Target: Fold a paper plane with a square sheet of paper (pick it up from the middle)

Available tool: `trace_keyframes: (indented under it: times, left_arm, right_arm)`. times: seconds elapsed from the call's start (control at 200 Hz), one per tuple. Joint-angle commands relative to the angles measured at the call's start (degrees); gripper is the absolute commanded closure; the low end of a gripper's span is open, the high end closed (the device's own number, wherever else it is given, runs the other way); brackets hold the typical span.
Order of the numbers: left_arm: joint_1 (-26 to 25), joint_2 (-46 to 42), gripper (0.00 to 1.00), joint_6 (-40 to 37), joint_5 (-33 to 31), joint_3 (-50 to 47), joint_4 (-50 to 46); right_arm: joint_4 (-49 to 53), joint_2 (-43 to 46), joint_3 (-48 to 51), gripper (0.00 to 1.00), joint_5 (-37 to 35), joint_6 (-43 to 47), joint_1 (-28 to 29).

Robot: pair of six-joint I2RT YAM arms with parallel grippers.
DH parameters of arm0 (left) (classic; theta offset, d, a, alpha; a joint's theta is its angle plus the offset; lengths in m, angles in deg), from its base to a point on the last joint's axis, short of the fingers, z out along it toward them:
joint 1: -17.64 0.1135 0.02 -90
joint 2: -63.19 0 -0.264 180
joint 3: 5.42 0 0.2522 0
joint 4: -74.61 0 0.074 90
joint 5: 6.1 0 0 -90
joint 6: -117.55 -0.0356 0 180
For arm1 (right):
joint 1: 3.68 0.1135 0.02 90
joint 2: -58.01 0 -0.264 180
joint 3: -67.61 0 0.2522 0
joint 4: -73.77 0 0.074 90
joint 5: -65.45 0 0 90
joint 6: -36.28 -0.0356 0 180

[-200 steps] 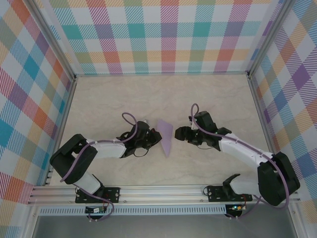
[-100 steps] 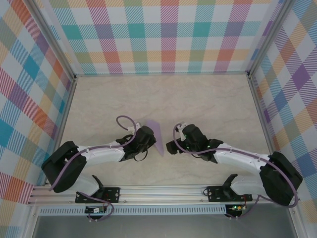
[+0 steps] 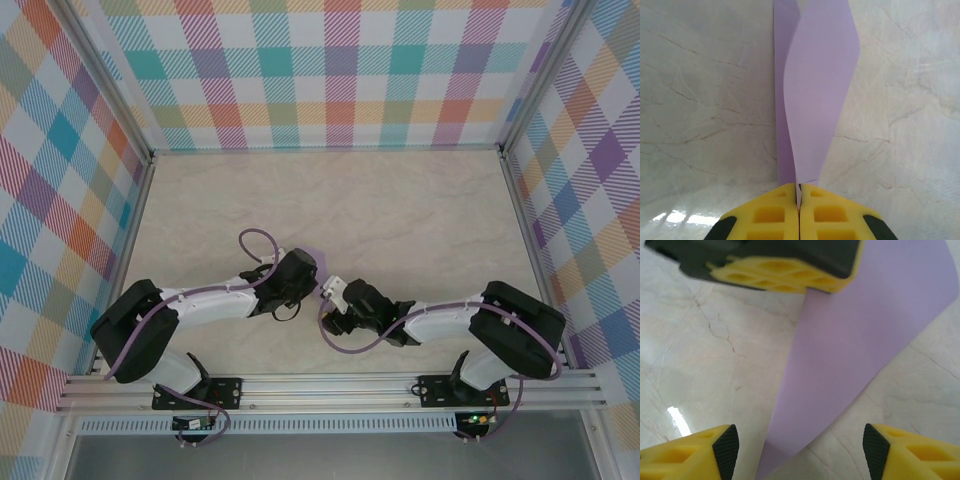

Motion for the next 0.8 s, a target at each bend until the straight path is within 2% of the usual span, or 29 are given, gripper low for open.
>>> trace_keyframes:
  times: [0.0, 0.265, 0.485, 0.66, 0.795]
  left_arm:
    - [0.8, 0.3, 0.94, 1.6, 2.4, 0.8, -2.2]
    - [1.4, 0.2, 0.93, 2.7, 4.2, 0.9, -2.1]
    - [1.9, -0.3, 0.92, 2.7, 5.3, 1.0, -2.4]
    - [2.9, -0.4, 0.86, 1.6, 6.6, 1.3, -3.2]
    - [4.2, 0.0, 0.8, 0.1, 8.6, 1.5, -3.3]
  right_arm:
    - [-9.7, -2.0, 0.4, 0.38, -1.9, 4.1, 1.1]
    - [-17.2, -7.4, -0.1, 0.45, -6.4, 8.7, 2.1]
    - [-17.5, -9.9, -1.1, 0.64, -7.1, 9.0, 2.1]
    - [-15.8, -9.1, -1.0, 0.74, -7.2, 9.9, 2.1]
    - [-14.6, -8.7, -1.1, 0.76, -7.0, 10.3, 2.1]
